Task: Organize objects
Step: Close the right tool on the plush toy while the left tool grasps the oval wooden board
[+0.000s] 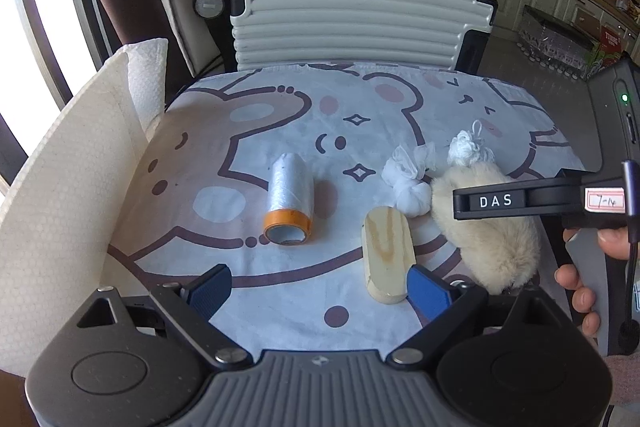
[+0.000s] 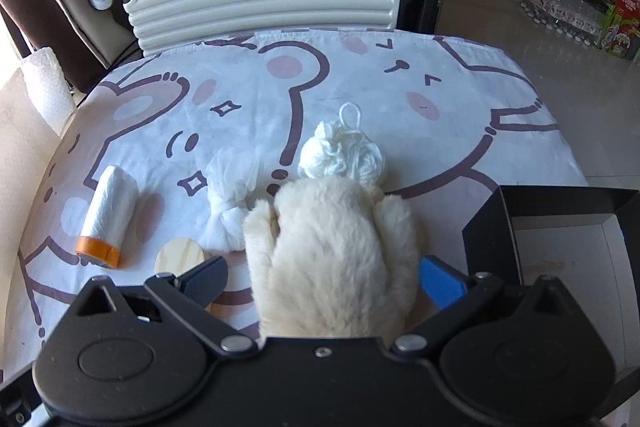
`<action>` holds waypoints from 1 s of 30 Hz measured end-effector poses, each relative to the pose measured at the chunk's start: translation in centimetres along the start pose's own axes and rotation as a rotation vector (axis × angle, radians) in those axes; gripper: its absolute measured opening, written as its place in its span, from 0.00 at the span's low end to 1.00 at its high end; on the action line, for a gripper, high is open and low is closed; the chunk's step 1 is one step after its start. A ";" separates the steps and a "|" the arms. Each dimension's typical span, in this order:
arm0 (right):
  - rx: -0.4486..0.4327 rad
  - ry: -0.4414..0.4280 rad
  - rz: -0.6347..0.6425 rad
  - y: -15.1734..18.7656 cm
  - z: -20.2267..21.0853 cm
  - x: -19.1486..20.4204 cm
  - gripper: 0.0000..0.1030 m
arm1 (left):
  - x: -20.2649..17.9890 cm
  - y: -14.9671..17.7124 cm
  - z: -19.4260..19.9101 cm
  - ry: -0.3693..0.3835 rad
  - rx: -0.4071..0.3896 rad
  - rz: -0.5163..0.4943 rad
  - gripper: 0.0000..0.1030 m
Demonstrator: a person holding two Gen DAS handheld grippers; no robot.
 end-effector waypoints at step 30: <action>0.152 -0.027 -0.012 0.6 -5.6 -1.2 0.68 | -1.6 -0.2 -5.9 0.038 0.096 0.057 0.89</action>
Point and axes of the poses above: each gripper's, at about its wrist camera, not at the fingertips, and z roughly against the way its jaws point, x to its left, y to its underside, the point moved 9 cm from there along -z, roughly the way its jaws point, and after that the axes turned 1 degree about y, right-handed, at the moved point
